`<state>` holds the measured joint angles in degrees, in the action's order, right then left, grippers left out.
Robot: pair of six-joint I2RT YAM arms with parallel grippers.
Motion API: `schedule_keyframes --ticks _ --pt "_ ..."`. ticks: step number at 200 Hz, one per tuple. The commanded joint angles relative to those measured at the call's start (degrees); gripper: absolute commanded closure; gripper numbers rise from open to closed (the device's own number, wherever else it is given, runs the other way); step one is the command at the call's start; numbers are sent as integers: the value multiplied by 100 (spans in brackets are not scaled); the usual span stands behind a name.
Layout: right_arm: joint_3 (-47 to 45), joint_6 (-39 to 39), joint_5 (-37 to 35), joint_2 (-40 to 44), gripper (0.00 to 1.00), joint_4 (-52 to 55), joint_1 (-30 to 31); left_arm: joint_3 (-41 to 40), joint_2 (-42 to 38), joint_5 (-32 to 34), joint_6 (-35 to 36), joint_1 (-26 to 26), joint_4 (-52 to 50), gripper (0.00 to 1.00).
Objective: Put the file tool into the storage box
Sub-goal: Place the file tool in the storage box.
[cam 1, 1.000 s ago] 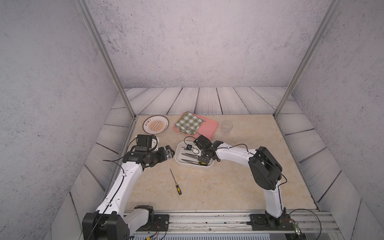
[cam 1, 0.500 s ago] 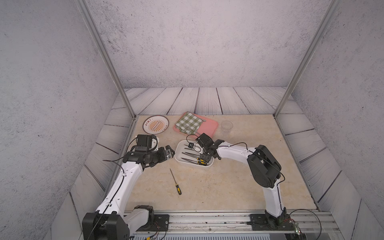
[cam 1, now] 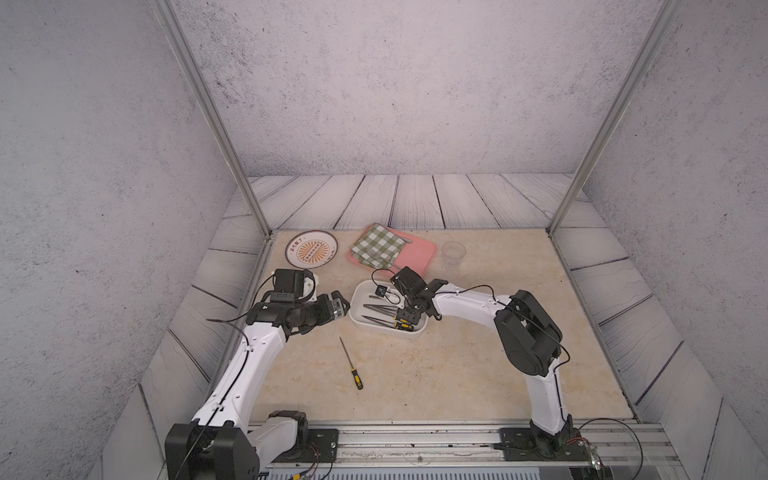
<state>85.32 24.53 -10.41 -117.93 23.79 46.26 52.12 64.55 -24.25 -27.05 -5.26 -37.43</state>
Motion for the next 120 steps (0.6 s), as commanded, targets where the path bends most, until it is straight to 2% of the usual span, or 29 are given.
schedule_keyframes --ticks 1,32,53,78,100,120 --pt "-82 -352 162 392 59 99 -21 -11 -4 -3 16 6 -7 2" --pt "-303 -885 49 800 59 -91 -21 -41 -12 34 16 5 -1 1" --pt "-430 -1792 -175 1187 59 -141 -12 -102 128 -104 -45 5 77 1" --pt "-1262 -3139 561 2085 59 -710 10 -17 577 -659 -47 7 106 0" --pt "-2079 -4015 946 2923 55 -1189 105 188 1011 -777 59 -8 -153 0" --pt "-2516 -4560 800 3531 54 -1095 308 185 1250 -864 30 -8 -157 1"
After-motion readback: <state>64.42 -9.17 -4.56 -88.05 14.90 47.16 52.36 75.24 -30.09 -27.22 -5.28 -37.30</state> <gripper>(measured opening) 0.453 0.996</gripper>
